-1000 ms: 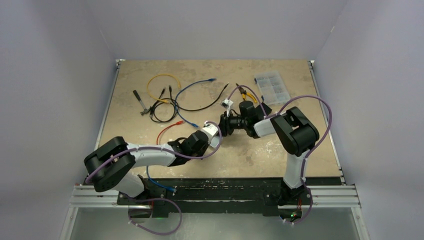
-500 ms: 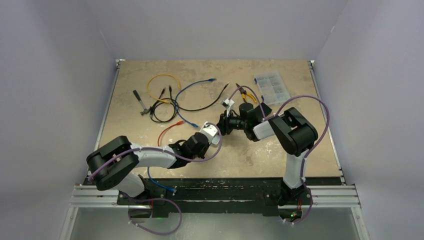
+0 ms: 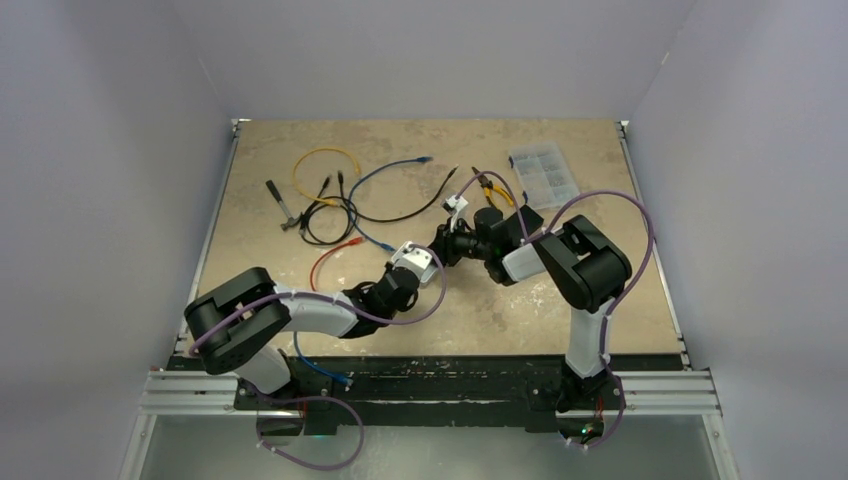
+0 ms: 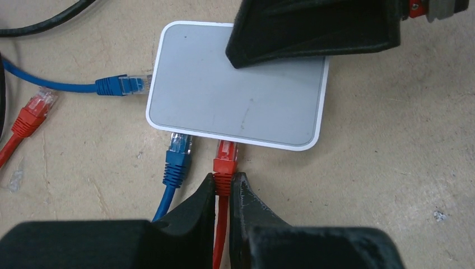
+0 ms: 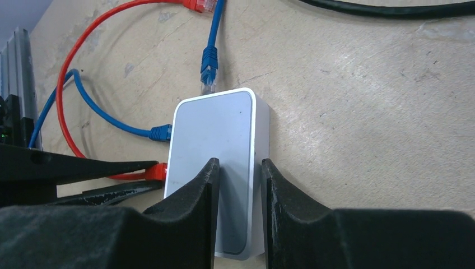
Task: Insert the plug into the switch port
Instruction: Insert the connector into the switch port.
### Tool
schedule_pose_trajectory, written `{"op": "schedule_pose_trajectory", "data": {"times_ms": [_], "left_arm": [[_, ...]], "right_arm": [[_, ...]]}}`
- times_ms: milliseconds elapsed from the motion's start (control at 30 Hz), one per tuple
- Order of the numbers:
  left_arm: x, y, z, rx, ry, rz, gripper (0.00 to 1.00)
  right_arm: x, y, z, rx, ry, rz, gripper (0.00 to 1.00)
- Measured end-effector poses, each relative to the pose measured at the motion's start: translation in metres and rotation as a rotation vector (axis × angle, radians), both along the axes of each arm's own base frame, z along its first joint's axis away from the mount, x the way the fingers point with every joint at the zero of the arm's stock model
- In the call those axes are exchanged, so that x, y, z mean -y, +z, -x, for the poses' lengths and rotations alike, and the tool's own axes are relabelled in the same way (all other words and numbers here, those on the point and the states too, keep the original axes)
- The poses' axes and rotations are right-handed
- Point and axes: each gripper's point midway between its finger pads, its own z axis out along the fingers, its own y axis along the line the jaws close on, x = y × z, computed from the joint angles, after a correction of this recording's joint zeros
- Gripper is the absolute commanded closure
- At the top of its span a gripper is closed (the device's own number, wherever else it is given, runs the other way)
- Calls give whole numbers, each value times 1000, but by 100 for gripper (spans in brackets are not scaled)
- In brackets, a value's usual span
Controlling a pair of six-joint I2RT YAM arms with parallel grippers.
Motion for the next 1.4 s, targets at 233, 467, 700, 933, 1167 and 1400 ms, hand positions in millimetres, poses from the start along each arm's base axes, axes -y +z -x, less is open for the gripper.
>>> {"op": "schedule_pose_trajectory", "data": {"times_ms": [233,467,700,933,1167,1400], "left_arm": [[9,-4,0,29,-60,-5,100],[2,2,16,34,-103,65,100],[-5,45,22,103,-78,226,100],[-6,58,21,103,-53,257,100],[11,71,12,71,-59,224,100],[19,80,8,39,-71,177,100]], "right_arm": [[0,0,-6,17,-28,-1,80],[2,5,6,-35,-14,5,68],[10,18,29,-162,40,-2,44],[14,32,48,-186,90,-5,32],[34,53,56,-4,21,59,21],[25,71,79,221,-10,89,16]]}}
